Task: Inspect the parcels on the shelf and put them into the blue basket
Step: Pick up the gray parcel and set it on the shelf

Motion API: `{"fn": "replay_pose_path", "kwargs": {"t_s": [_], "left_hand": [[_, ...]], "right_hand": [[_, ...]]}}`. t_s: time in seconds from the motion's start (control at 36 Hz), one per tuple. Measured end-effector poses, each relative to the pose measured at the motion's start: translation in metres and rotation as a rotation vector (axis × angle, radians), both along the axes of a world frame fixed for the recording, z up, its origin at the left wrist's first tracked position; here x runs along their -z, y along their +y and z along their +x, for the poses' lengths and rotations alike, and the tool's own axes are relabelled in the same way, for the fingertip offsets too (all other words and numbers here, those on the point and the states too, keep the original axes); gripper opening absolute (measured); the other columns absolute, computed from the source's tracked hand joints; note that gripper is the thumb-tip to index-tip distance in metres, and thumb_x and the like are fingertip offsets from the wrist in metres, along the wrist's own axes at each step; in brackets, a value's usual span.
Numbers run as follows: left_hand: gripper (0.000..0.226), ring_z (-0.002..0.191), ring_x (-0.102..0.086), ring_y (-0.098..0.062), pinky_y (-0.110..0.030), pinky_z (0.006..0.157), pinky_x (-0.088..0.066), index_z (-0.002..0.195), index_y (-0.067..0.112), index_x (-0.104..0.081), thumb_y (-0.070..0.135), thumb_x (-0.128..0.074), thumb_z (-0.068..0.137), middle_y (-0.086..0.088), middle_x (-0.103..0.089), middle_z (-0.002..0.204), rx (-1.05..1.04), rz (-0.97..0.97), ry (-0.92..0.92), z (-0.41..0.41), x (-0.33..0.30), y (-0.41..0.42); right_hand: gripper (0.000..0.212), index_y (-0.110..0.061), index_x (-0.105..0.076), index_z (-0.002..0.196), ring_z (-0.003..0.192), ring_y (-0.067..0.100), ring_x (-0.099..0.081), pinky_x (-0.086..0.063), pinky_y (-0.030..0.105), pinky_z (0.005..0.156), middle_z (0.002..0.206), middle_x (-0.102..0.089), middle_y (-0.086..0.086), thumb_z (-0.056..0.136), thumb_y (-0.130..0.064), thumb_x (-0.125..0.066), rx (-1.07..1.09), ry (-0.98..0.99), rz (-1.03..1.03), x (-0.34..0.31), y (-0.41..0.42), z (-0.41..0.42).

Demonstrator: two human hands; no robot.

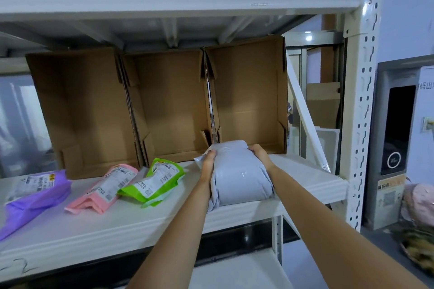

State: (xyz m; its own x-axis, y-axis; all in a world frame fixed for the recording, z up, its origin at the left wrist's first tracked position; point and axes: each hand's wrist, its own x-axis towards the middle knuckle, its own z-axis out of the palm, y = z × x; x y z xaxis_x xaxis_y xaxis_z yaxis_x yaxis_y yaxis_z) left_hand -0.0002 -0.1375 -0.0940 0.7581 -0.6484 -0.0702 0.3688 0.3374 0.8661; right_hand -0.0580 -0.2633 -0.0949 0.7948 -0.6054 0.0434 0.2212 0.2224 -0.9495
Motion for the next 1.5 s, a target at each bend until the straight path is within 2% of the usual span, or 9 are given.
{"fn": "replay_pose_path", "kwargs": {"t_s": [0.14, 0.31, 0.47, 0.64, 0.81, 0.97, 1.06, 1.25, 1.5], "left_hand": [[0.031, 0.072, -0.054, -0.018, -0.028, 0.064, -0.041, 0.104, 0.002, -0.054, 0.024, -0.033, 0.102, -0.005, -0.067, 0.055, -0.008, 0.051, -0.077, 0.003, -0.003, 0.003], [0.04, 0.067, -0.05, -0.016, -0.023, 0.059, -0.039, 0.126, -0.003, -0.055, 0.023, -0.036, 0.102, -0.026, -0.049, 0.137, -0.039, 0.229, -0.235, 0.0, -0.01, 0.014], [0.04, 0.095, -0.062, -0.028, -0.036, 0.089, -0.05, 0.1, 0.011, -0.066, 0.044, -0.045, 0.089, -0.014, -0.067, 0.111, -0.215, 0.349, -0.349, 0.015, -0.006, 0.014], [0.023, 0.101, -0.053, -0.021, -0.036, 0.093, -0.041, 0.079, 0.023, -0.052, 0.032, -0.042, 0.098, -0.003, -0.056, 0.101, -0.328, 0.341, -0.567, 0.019, -0.025, 0.013], [0.079, 0.108, -0.06, -0.032, -0.043, 0.097, -0.048, 0.125, 0.002, -0.054, 0.061, -0.064, 0.073, -0.024, -0.057, 0.127, -0.081, 0.246, -0.282, 0.084, 0.017, -0.026], [0.049, 0.063, -0.07, -0.015, -0.018, 0.051, -0.049, 0.096, 0.001, -0.059, 0.039, -0.027, 0.103, -0.01, -0.073, 0.071, 0.165, 0.046, -0.268, -0.009, -0.014, 0.012], [0.05, 0.049, -0.068, -0.015, -0.017, 0.035, -0.045, 0.086, 0.0, -0.057, 0.036, -0.026, 0.104, -0.01, -0.07, 0.059, 0.154, -0.022, -0.211, -0.023, -0.018, 0.012], [0.048, 0.11, -0.056, -0.029, -0.037, 0.093, -0.043, 0.135, -0.007, -0.043, 0.025, -0.037, 0.1, -0.026, -0.055, 0.128, 0.028, 0.007, -0.161, 0.026, 0.003, -0.006], [0.042, 0.129, -0.044, -0.033, -0.033, 0.104, -0.034, 0.14, -0.003, -0.041, 0.012, -0.037, 0.101, -0.021, -0.045, 0.141, -0.101, 0.125, -0.289, 0.043, 0.008, -0.014]], "right_hand": [[0.064, -0.023, -0.039, 0.027, 0.038, 0.01, -0.038, -0.028, 0.029, 0.056, 0.037, -0.038, -0.006, 0.091, -0.023, -0.037, 0.028, 0.152, -0.11, 0.0, -0.006, -0.002], [0.044, -0.019, -0.04, 0.046, 0.053, 0.017, -0.039, -0.034, 0.032, 0.063, 0.047, -0.043, 0.0, 0.088, -0.03, -0.044, 0.012, 0.159, -0.097, -0.002, -0.001, -0.012], [0.036, -0.018, -0.05, 0.063, 0.072, 0.022, -0.047, -0.036, 0.034, 0.075, 0.074, -0.052, 0.005, 0.094, -0.033, -0.042, 0.097, 0.291, -0.256, -0.009, 0.009, -0.021], [0.072, -0.021, -0.038, 0.148, 0.136, 0.028, -0.04, -0.029, 0.045, 0.114, 0.152, -0.038, 0.004, 0.089, -0.061, -0.045, 0.262, 0.27, -0.465, -0.025, 0.004, -0.02], [0.058, -0.028, -0.056, 0.112, 0.118, 0.026, -0.054, -0.039, 0.044, 0.108, 0.125, -0.056, 0.002, 0.065, -0.063, -0.058, -0.028, 0.089, -0.192, -0.018, -0.003, -0.002], [0.033, -0.017, -0.042, 0.066, 0.054, 0.011, -0.048, -0.036, 0.029, 0.061, 0.065, -0.042, 0.002, 0.097, -0.027, -0.042, -0.113, 0.006, -0.025, -0.008, 0.006, 0.001], [0.031, -0.005, -0.062, 0.109, 0.098, 0.03, -0.062, -0.047, 0.035, 0.08, 0.106, -0.061, 0.024, 0.1, -0.021, -0.037, -0.086, -0.018, -0.022, -0.006, 0.009, 0.002], [0.05, 0.013, -0.02, 0.147, 0.138, 0.047, -0.025, -0.025, 0.04, 0.112, 0.151, -0.017, 0.034, 0.1, -0.002, -0.026, -0.017, 0.031, -0.126, -0.009, 0.008, 0.0], [0.051, -0.002, -0.033, 0.148, 0.097, 0.02, -0.049, -0.042, 0.018, 0.067, 0.139, -0.043, 0.02, 0.098, 0.0, -0.025, -0.011, -0.01, -0.107, -0.01, 0.016, -0.003]]}}
